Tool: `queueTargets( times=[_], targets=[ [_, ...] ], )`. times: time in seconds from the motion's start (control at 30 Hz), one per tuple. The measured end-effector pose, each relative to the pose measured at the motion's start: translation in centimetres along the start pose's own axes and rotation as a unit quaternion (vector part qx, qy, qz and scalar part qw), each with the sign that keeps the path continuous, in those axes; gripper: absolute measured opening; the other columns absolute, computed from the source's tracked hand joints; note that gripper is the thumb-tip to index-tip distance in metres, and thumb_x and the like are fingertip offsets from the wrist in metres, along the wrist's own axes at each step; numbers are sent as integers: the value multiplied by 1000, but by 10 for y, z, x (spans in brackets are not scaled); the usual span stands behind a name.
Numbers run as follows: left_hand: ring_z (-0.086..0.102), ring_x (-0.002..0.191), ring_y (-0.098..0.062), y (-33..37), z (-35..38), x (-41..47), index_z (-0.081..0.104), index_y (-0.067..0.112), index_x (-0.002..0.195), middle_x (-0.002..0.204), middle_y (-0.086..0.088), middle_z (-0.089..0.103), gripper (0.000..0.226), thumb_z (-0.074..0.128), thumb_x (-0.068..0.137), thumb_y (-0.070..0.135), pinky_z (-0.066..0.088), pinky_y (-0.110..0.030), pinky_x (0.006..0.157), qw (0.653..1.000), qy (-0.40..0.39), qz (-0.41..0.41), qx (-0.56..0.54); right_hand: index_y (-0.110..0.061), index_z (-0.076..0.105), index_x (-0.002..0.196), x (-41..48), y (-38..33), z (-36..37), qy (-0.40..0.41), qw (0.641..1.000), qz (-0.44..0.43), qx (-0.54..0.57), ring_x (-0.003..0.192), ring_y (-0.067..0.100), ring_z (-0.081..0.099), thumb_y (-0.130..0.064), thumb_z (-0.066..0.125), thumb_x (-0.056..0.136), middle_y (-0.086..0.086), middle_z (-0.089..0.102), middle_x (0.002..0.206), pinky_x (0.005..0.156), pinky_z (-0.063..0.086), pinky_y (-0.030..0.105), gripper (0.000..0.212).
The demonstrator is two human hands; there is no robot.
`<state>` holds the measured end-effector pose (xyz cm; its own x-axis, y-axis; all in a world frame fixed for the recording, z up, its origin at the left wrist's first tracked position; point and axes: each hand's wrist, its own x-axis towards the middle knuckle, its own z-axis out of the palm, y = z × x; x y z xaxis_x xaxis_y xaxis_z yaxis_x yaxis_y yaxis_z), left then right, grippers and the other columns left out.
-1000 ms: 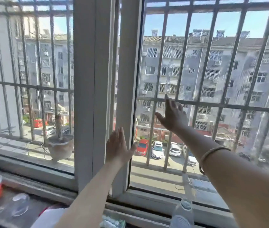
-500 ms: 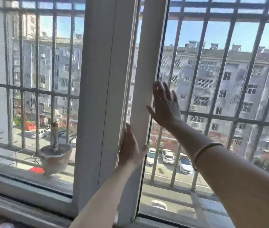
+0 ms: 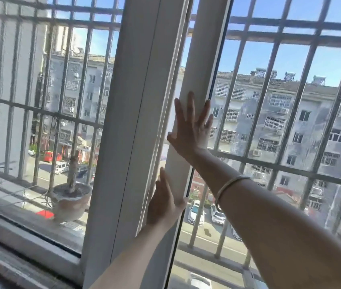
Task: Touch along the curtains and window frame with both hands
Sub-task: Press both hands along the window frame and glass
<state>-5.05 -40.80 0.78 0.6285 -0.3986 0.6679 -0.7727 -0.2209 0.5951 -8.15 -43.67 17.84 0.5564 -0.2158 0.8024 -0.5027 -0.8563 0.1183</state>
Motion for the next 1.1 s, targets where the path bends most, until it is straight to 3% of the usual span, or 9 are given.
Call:
queueTargets(
  times=[0.1,0.27,0.47,0.63,0.73,0.83,0.93,1.0,1.1],
  targets=[
    [16,141,-25,5,6,-3,-25,17,138,156,-8,0,108,60,80,47,36,-31,102,1000,-25,3,-15,-30,-4,147,-3,9,1,9,1000,0,-7,138,44,-20,-42,59,81,3,-18,156,111,-9,53,92],
    [5,142,-22,20,24,-10,-36,25,128,156,-7,-11,105,50,79,59,21,-24,107,998,-34,20,-55,-30,-3,147,-12,33,-5,29,999,-9,-10,139,41,-19,-45,58,80,3,-14,157,108,-14,45,92],
    [-2,143,-24,38,44,-18,-47,40,116,147,2,-24,98,39,77,68,17,-36,112,995,-21,36,-92,-27,-6,147,-19,56,-13,30,997,-20,-73,141,35,-16,-45,53,83,3,-13,157,112,-12,44,88],
    [4,142,-28,59,55,-27,-41,36,120,155,-11,-8,101,47,78,62,21,-41,112,989,-37,52,-137,-23,7,147,-25,74,-23,11,988,-78,-135,145,20,-8,-39,48,87,2,-7,157,114,-10,38,75],
    [-4,140,-19,72,64,-35,-41,38,120,150,-3,-18,99,44,78,65,19,-42,112,982,-48,72,-166,-23,15,147,-31,91,-30,-1,981,-87,-174,145,19,-6,-38,47,88,1,-3,158,114,-10,38,68],
    [8,141,-21,85,71,-40,-30,29,129,146,3,-15,98,49,80,59,23,-37,110,975,-55,90,-197,-20,18,146,-37,112,-39,-22,973,-89,-213,145,19,-4,-39,47,88,0,0,158,114,-9,38,68],
    [12,139,-19,106,79,-49,-15,21,135,145,4,-9,92,33,75,72,31,-41,107,962,-52,117,-240,-17,21,146,-48,135,-51,-36,961,-86,-261,145,19,1,-38,43,88,1,6,157,115,-7,40,65],
    [6,135,-12,119,86,-55,-16,23,134,145,4,-12,96,17,67,84,31,-41,107,956,-75,123,-253,-15,22,145,-56,150,-59,-46,952,-79,-291,145,20,3,-36,41,88,2,9,157,115,-6,41,64],
    [3,141,-16,135,102,-61,-24,26,132,146,5,-20,98,12,64,86,28,-42,111,946,-118,143,-266,-11,24,145,-66,170,-71,-62,947,-66,-308,145,22,8,-34,41,88,5,14,156,116,0,44,63]
  ],
)
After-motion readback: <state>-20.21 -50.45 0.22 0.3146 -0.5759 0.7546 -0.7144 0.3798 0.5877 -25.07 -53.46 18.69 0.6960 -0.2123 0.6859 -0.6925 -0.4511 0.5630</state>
